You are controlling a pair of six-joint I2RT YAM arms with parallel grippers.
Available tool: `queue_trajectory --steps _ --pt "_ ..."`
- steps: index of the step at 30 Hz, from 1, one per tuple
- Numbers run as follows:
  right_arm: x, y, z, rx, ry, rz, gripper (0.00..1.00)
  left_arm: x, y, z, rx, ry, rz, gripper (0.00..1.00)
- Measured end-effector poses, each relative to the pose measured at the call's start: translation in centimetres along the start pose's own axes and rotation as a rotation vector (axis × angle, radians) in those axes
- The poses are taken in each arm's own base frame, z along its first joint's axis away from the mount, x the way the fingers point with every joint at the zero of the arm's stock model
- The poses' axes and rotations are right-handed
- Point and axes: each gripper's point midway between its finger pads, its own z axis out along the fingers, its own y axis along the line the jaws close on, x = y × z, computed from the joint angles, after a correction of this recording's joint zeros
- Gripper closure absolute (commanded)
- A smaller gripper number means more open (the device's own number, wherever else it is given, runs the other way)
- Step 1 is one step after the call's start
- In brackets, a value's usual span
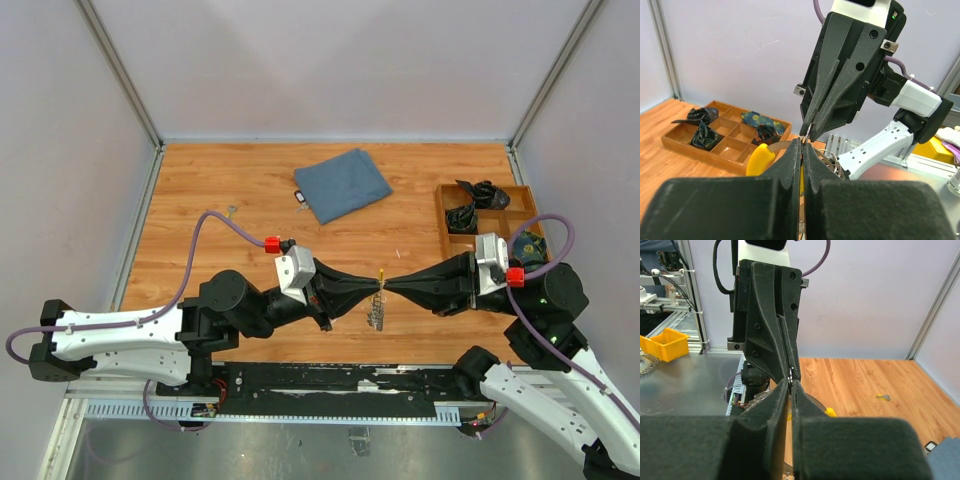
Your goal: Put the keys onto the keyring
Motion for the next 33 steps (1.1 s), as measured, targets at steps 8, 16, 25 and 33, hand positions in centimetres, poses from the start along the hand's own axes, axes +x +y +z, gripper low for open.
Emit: queue_trajectory --steps 8,16,25,33 --pt "-1.2 0.4 -0.7 0.004 0.055 -0.060 0.65 1.5 0.4 -0.5 -0.018 0.107 0.030 1.00" --pt "-1.2 0.4 -1.6 -0.003 0.203 -0.113 0.65 1.0 1.2 -0.7 -0.076 0.263 0.078 0.99" --pt "3.6 -0.2 -2.3 -0.012 0.377 -0.040 0.66 5.3 3.1 -1.0 -0.182 0.593 0.178 0.99" --pt "5.5 -0.1 -2.8 -0.013 0.408 -0.027 0.66 9.3 4.6 -3.0 -0.223 0.811 0.268 0.99"
